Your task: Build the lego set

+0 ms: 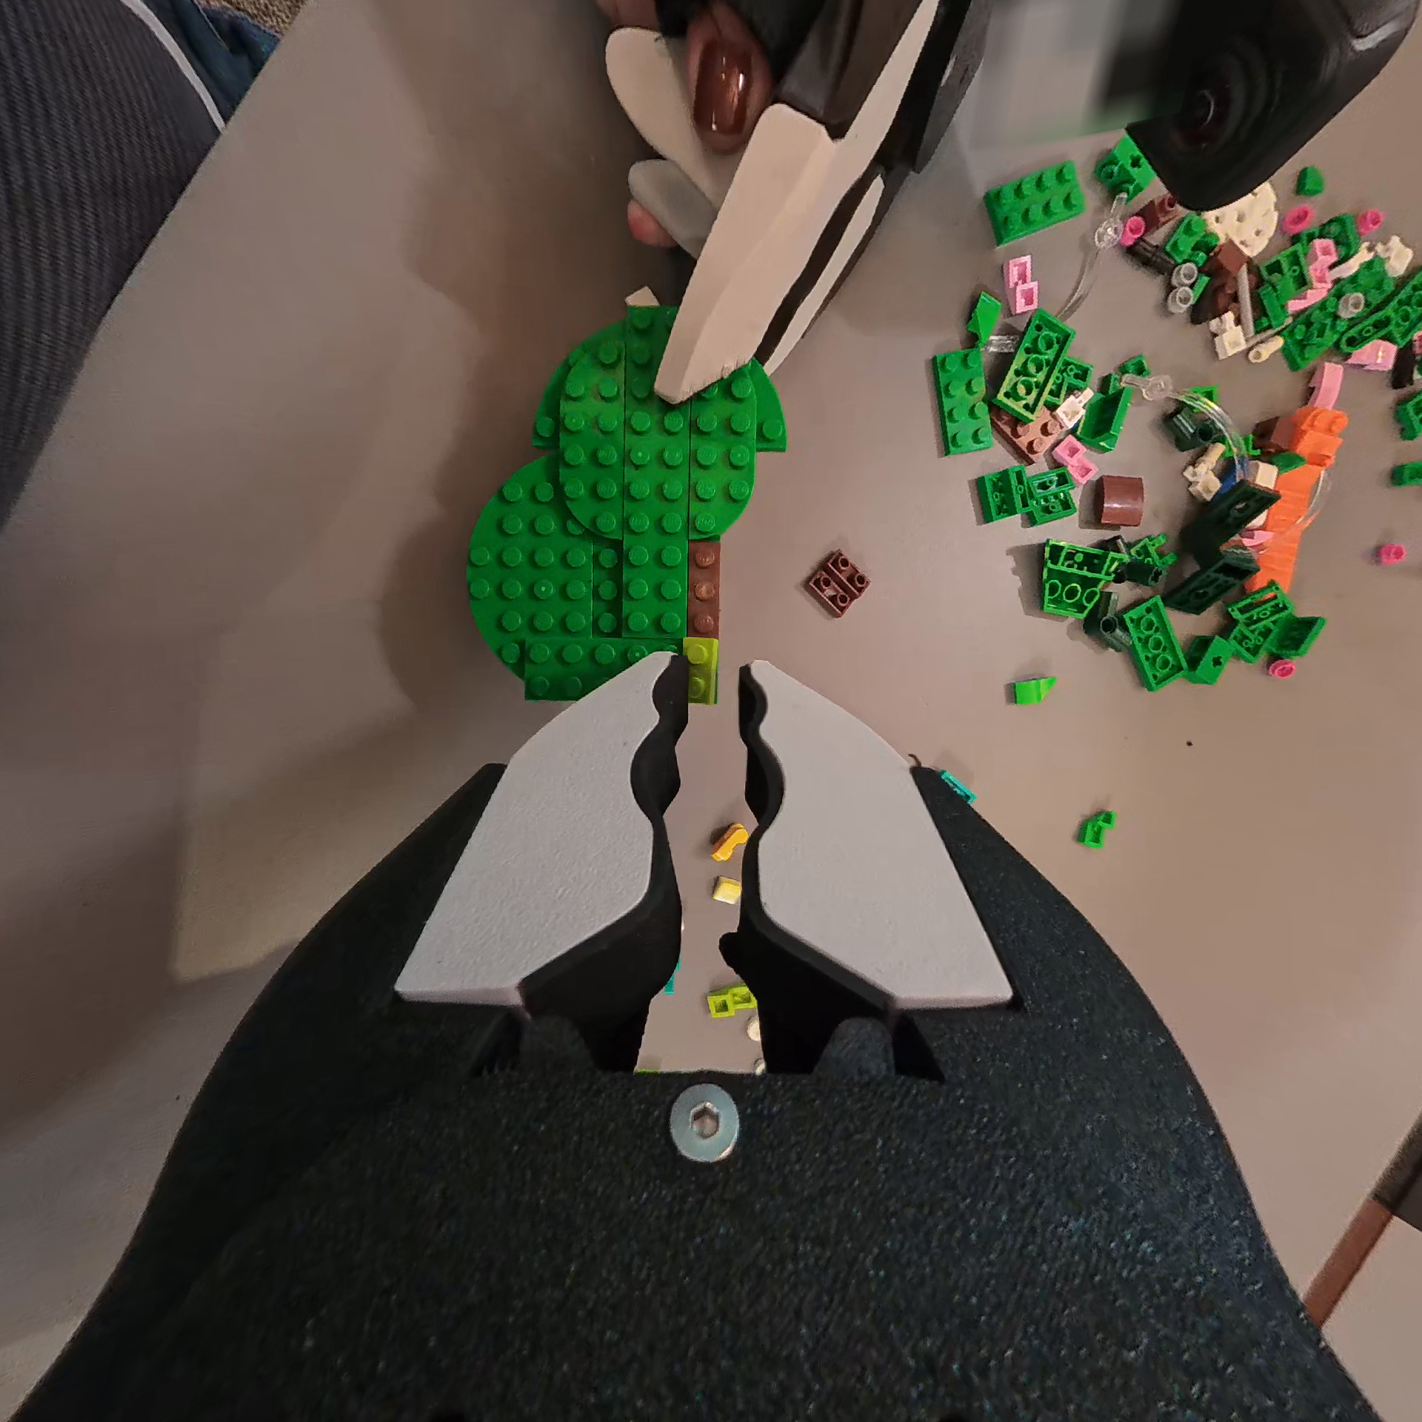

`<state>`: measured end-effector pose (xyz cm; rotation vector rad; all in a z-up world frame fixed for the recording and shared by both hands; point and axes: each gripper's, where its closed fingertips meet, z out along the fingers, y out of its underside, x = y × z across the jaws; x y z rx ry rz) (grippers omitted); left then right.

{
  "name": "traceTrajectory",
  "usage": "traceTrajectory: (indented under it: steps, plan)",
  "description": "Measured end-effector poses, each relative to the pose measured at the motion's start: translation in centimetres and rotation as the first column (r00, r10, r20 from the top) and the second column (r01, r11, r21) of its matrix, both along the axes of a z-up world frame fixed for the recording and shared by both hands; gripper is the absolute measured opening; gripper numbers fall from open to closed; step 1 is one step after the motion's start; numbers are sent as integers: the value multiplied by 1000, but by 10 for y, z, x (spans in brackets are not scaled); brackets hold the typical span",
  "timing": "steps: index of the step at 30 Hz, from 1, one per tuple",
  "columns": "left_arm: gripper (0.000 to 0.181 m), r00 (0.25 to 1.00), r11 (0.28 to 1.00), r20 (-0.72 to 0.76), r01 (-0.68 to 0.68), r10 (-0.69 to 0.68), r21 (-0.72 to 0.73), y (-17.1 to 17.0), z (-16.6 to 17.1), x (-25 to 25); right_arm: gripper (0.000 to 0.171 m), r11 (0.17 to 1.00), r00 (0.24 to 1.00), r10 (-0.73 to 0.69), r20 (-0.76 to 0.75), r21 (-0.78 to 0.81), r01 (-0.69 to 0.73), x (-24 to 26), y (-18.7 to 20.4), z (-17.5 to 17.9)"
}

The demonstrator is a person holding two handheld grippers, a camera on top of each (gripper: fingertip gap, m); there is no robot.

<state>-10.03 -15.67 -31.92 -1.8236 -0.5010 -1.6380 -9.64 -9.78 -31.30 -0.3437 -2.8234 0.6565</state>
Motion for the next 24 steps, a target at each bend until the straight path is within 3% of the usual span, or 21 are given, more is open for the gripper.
traceTrajectory:
  steps: [5,8,10,12,14,16,19,24]
  plan:
    - [8,1000,1000,4,4,-4,2,0,1,0,17,992,996,-90,26,-88,92,1,8,8]
    - [8,1000,1000,8,6,-6,7,-1,1,0,22,900,947,-295,126,-296,319,-4,18,15]
    - [8,1000,1000,15,7,-7,18,-1,3,0,31,722,865,-385,320,-480,499,-2,14,19]
    - [8,1000,999,22,11,-12,32,-2,5,1,38,474,771,-351,532,-609,636,2,6,26]
    - [8,999,999,27,18,-19,45,-3,7,1,39,258,671,-262,693,-620,741,5,6,27]
    - [8,999,998,31,27,-29,55,-4,9,3,38,130,605,-144,783,-591,796,9,2,25]
    - [8,999,997,34,41,-43,60,-5,10,4,34,75,570,-19,822,-567,820,13,-10,19]
    - [8,998,997,36,55,-57,60,-6,10,6,21,54,575,54,816,-578,815,12,-20,19]
